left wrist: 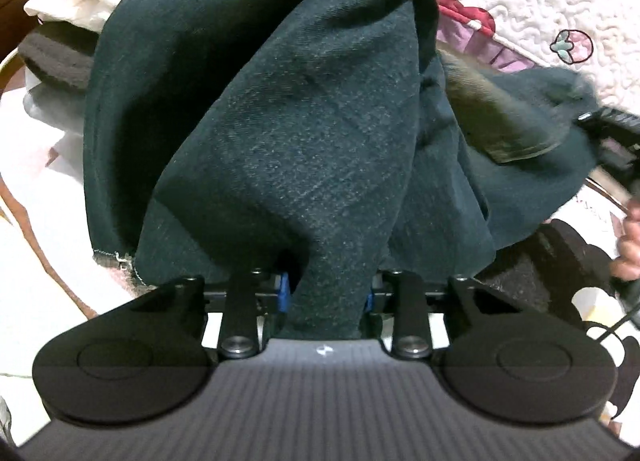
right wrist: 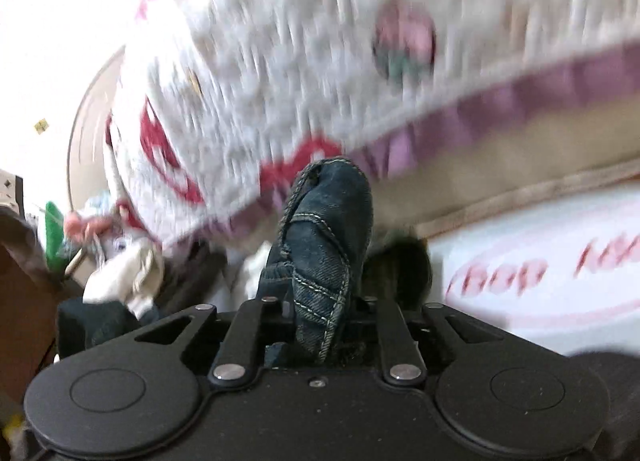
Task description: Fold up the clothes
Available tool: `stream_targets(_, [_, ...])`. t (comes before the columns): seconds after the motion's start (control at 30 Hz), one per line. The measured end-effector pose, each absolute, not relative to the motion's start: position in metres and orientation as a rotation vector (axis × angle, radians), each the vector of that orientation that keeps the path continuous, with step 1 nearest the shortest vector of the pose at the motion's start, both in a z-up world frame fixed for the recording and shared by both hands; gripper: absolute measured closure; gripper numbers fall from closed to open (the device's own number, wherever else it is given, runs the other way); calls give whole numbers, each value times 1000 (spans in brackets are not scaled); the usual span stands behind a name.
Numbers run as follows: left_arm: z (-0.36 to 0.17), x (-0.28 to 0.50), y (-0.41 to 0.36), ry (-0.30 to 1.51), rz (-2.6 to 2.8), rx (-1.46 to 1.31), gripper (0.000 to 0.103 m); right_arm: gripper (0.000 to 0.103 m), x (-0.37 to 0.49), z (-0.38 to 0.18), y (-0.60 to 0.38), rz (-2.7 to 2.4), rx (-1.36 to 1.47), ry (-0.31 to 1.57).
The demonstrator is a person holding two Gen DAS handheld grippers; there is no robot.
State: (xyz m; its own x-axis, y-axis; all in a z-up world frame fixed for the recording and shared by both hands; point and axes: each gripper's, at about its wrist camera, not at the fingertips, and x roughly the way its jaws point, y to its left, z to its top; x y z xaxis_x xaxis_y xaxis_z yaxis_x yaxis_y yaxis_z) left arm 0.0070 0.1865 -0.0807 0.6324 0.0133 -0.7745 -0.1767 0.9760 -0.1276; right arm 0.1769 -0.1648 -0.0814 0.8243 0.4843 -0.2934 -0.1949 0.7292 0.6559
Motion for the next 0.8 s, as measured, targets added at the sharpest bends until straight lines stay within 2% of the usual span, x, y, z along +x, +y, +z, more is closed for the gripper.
stream_targets(0.13, [-72,5,173,857,87,-174,85,88,155,-42,-197,307,612,333])
stream_targets(0.2, [-67,4,167,845,66,-182,88,90,137,-39,-227,230,612,351])
stream_targets(0.53, [-16,5,108,723,-207,-180,88,92,39,-29,-383,-181,612,485])
stream_targets(0.63, [-42,29,76,819,-280,-217,88,89,9,-27,-429,-305,609,522])
stream_targets(0.67, [-55,33,63,864,-273,-173,88,80,-1,-26,-445,-346,607,535])
stream_targets(0.7, [-68,37,50,909,-265,-123,88,78,-10,-25,-461,-387,605,547])
stream_targets(0.77, [-87,37,36,974,-236,-16,88,75,-30,-23,-492,-470,601,571])
stream_targets(0.8, [-90,36,35,990,-228,-6,88,75,-36,-39,-506,-489,687,609])
